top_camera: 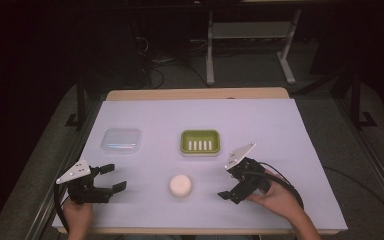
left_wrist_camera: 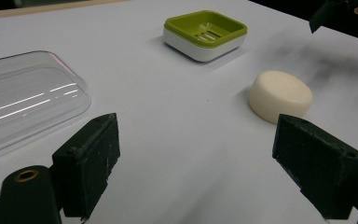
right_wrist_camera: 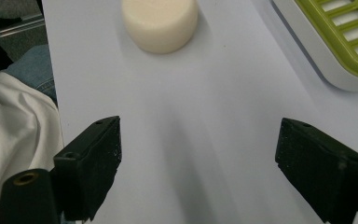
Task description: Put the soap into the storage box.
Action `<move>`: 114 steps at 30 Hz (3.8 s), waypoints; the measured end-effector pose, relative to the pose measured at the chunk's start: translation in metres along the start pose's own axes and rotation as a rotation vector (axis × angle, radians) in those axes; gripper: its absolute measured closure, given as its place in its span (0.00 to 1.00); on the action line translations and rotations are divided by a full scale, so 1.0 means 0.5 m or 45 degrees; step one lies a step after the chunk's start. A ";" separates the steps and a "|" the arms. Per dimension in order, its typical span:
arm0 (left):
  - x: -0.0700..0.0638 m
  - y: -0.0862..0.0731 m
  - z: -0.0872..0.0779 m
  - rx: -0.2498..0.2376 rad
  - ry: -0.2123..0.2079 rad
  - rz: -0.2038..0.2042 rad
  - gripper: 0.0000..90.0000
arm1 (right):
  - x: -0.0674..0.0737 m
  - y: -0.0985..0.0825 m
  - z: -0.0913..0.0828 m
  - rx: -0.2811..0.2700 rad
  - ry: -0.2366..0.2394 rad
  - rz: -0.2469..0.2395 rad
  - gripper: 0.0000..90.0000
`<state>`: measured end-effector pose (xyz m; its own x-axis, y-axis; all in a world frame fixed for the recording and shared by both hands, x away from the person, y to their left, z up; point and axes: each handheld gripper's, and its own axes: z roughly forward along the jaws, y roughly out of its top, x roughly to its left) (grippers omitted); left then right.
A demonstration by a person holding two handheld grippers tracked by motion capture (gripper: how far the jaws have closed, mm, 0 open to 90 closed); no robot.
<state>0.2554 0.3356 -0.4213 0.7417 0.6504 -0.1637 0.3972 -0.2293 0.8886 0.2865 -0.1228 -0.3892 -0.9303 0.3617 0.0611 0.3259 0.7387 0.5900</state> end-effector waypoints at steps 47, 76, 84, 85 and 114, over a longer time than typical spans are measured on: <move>0.002 0.001 -0.002 -0.005 -0.002 0.006 0.16 | 0.021 0.148 0.116 0.072 0.094 -0.164 0.15; 0.002 0.001 -0.004 -0.003 -0.003 0.003 0.16 | 0.036 0.173 0.187 0.125 0.100 -0.184 0.16; 0.002 0.001 -0.004 -0.006 -0.004 0.001 0.16 | 0.039 0.176 0.207 0.153 0.089 -0.185 0.16; 0.002 0.001 -0.004 -0.006 -0.004 0.001 0.16 | 0.040 0.176 0.208 0.155 0.091 -0.186 0.16; 0.003 0.001 -0.005 -0.012 -0.001 0.002 0.16 | 0.047 0.179 0.238 0.199 0.062 -0.196 0.21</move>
<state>0.2552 0.3385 -0.4200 0.7425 0.6497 -0.1627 0.3911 -0.2234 0.8928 0.3140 0.0196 -0.4308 -0.9769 0.2126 0.0209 0.1979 0.8636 0.4638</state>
